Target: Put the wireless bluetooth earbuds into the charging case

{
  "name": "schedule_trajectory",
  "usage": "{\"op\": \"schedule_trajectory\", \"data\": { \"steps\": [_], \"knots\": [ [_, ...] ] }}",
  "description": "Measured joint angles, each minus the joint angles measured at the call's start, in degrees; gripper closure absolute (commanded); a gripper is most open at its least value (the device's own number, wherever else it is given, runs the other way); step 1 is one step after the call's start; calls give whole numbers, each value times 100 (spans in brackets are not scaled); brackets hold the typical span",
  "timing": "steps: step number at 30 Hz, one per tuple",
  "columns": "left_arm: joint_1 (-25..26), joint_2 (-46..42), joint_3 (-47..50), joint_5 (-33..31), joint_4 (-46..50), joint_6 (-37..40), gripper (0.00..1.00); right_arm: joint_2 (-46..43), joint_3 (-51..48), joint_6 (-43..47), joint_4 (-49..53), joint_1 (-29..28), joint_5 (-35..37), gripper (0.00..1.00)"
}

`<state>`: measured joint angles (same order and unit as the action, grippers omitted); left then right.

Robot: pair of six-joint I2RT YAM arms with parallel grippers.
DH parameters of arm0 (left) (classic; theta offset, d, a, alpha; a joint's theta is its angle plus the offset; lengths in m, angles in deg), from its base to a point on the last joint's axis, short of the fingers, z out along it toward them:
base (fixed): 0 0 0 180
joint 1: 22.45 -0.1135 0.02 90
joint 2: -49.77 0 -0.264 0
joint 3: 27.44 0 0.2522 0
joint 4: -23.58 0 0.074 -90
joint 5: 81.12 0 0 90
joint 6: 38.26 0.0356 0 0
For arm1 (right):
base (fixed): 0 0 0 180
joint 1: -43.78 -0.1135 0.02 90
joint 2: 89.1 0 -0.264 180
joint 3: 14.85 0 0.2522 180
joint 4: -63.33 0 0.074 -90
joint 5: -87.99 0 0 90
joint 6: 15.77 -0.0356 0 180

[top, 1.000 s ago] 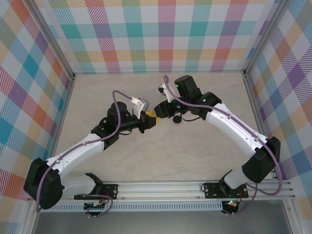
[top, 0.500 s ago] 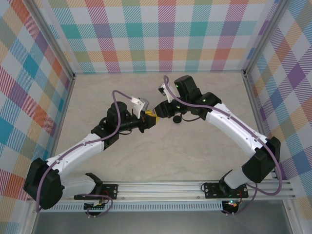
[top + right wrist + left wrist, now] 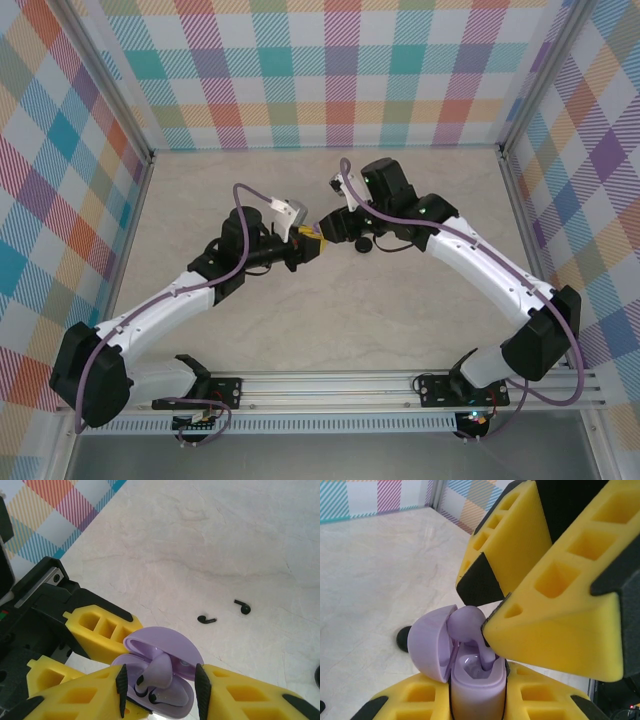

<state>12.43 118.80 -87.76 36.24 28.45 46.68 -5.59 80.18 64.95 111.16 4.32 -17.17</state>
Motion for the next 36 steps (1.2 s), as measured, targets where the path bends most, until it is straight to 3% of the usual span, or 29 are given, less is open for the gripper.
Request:
{"op": "schedule_trajectory", "data": {
  "steps": [26, 30, 36],
  "knots": [
    [0, 20, 101, 162, -179, 0, 84, -7, -72, -28, -7, 26, -258, 73],
    [2, -76, 179, 234, -267, -2, 84, -94, -118, 26, -4, 33, -402, 71],
    [15, -153, 216, 374, -485, -4, 84, -400, -201, 120, -9, 35, -553, 60]
  ]
}}
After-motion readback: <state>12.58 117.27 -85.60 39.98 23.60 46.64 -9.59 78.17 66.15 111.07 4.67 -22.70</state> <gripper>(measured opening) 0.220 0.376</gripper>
